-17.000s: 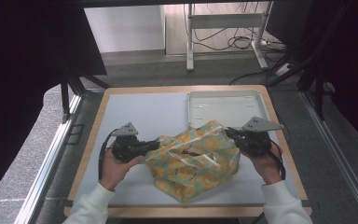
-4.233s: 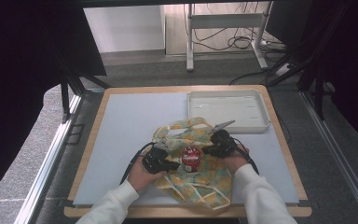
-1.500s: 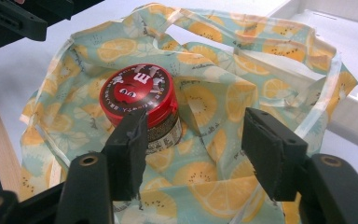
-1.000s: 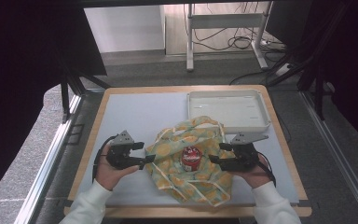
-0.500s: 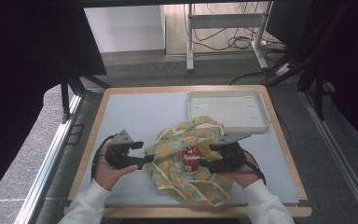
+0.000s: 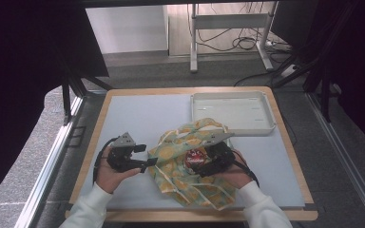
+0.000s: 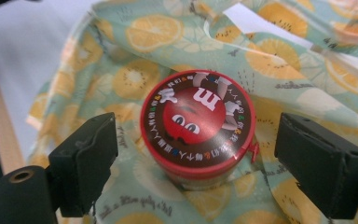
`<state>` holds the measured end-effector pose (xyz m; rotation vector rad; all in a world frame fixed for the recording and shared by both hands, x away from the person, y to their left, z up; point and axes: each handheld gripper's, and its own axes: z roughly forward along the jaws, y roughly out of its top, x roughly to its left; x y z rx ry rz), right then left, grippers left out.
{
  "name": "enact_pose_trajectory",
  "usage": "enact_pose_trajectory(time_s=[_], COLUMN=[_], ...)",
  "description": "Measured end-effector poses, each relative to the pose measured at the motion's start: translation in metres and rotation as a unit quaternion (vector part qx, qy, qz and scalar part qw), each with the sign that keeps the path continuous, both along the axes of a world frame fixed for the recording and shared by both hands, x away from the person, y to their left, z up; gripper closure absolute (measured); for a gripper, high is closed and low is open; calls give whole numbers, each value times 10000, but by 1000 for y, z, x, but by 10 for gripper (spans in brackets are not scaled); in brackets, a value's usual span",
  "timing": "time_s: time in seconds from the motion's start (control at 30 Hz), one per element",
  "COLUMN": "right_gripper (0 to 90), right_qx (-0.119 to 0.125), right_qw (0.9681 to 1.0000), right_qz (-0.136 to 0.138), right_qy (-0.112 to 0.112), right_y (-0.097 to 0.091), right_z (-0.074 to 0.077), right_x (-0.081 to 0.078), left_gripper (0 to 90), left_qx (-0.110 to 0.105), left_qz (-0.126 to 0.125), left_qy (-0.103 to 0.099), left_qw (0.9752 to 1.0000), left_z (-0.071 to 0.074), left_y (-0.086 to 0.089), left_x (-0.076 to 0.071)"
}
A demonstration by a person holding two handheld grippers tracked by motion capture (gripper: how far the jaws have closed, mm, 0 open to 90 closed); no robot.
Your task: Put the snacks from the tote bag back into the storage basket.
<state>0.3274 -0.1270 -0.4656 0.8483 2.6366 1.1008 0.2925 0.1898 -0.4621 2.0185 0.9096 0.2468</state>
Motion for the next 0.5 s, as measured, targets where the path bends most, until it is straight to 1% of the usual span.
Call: enact_pose_trajectory(time_s=[0.13,0.27,0.37,0.43,0.47,0.5], right_gripper=[122,128,158,196,242,247], right_qx=[-175,-389,-443,-532,-561,-556], right_qw=[9998,9992,9989,9985,9984,9984], right_qz=[81,76,48,48,14,5], right_qy=[55,77,145,74,31,25], right_y=[10,18,21,21,21,21], right_z=[-7,-14,-20,-21,-21,-20], right_x=[2,3,6,6,6,6], left_gripper=[286,285,283,283,283,283], left_qx=[3,5,-3,-13,-17,-18], left_qz=[5,19,16,19,22,32], left_qy=[7,11,-10,-30,-35,-44], left_qw=[10000,10000,10000,10000,10000,10000], left_z=[0,-1,-1,-1,-1,-1], left_y=[0,1,1,2,2,2], left_x=[0,0,0,-1,-1,-1])
